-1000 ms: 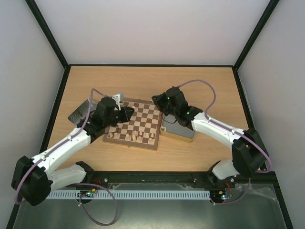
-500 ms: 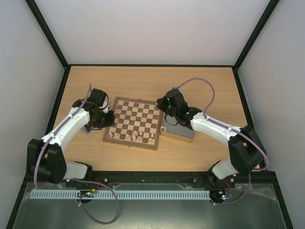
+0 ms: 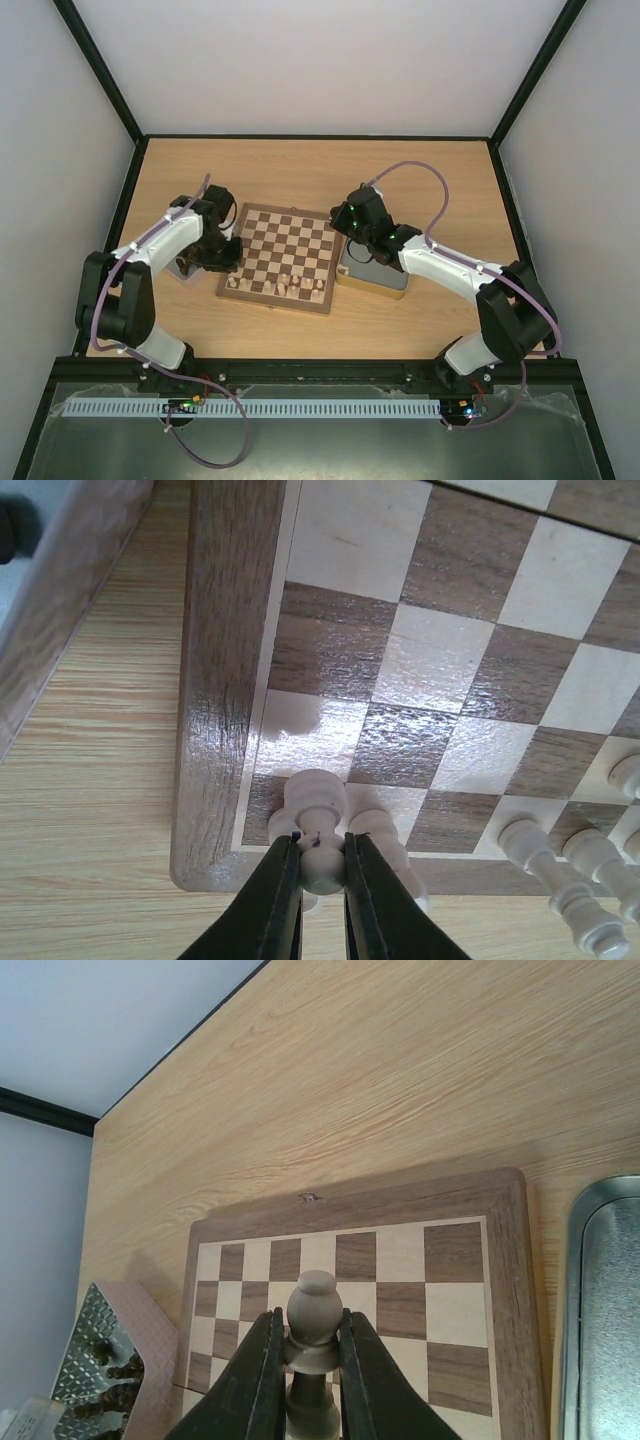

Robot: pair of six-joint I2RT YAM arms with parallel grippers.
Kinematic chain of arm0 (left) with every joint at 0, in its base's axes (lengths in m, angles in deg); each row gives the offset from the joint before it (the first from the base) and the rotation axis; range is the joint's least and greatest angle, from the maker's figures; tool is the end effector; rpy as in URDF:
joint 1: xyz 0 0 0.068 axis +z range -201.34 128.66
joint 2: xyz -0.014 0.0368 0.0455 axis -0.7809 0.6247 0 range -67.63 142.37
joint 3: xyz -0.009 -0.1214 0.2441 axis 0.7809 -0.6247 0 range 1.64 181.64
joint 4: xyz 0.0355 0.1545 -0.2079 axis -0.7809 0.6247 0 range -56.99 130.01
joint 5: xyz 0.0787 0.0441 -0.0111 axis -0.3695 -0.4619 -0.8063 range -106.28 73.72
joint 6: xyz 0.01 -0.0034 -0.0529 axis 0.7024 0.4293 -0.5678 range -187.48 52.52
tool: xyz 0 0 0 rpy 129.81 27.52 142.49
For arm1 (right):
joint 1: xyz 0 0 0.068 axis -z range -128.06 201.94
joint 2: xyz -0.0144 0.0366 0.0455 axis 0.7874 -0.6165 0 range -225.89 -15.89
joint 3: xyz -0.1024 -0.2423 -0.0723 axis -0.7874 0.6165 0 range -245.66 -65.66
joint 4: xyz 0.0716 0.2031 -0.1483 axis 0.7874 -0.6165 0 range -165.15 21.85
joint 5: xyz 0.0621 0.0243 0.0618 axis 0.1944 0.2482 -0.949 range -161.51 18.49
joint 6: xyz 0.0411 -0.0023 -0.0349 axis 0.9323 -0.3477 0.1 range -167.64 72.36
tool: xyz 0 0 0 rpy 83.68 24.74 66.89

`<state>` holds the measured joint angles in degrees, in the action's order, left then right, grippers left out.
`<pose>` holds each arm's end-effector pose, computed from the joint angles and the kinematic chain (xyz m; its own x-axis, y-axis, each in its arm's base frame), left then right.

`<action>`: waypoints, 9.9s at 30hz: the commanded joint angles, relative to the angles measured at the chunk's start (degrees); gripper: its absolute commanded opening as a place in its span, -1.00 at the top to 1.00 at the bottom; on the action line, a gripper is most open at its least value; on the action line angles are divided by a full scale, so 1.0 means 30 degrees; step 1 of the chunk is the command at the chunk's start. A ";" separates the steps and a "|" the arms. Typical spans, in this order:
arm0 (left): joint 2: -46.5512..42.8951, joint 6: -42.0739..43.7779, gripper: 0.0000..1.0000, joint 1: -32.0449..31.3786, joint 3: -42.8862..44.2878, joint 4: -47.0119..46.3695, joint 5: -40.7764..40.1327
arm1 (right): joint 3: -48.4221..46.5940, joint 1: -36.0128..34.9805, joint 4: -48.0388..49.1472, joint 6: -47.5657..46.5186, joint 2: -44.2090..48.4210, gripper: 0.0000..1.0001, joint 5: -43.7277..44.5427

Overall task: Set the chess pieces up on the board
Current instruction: Place the chess piece on the chessboard, then move the chess piece to the chessboard, then pick up the chess piece from the storage box.

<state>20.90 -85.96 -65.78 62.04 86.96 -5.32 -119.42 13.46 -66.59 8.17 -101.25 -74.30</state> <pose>0.2623 -0.0745 0.2069 -0.9953 -0.0651 -0.0710 -0.0479 0.9738 -0.2223 0.2600 0.2090 0.2445 -0.7616 0.4500 -0.4663 -0.0436 0.6824 0.7297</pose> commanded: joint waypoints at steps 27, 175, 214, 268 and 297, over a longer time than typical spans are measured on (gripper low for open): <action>0.2042 0.0259 0.44 -0.0050 0.1454 0.0977 -0.0519 | 0.0928 -0.0020 0.1376 -0.0388 0.0325 0.76 0.0657; -0.3009 -0.5386 0.15 -0.5402 -0.2790 -0.5658 -0.2664 | 0.3007 -0.2117 0.7286 -0.7938 0.0417 -0.18 -0.1783; -0.2847 -0.4883 0.84 -0.6788 -0.2748 -0.3635 -0.3478 | 0.2949 -0.1910 0.7250 -0.7766 -0.0082 -0.12 -0.2436; -0.4973 -0.4729 0.19 -0.6479 -0.1638 -1.0481 -0.4367 | 0.2072 0.4652 -0.8576 -0.6261 0.1510 -0.04 0.1511; -0.4717 -0.4708 0.18 -0.6482 -0.2422 -1.0788 -0.3898 | 0.0770 0.4711 -0.8002 -0.9479 -0.2877 0.87 -0.0118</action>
<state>7.20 -100.45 -85.43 55.81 55.18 -17.23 -117.21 27.52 -91.77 -19.39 -110.87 -74.25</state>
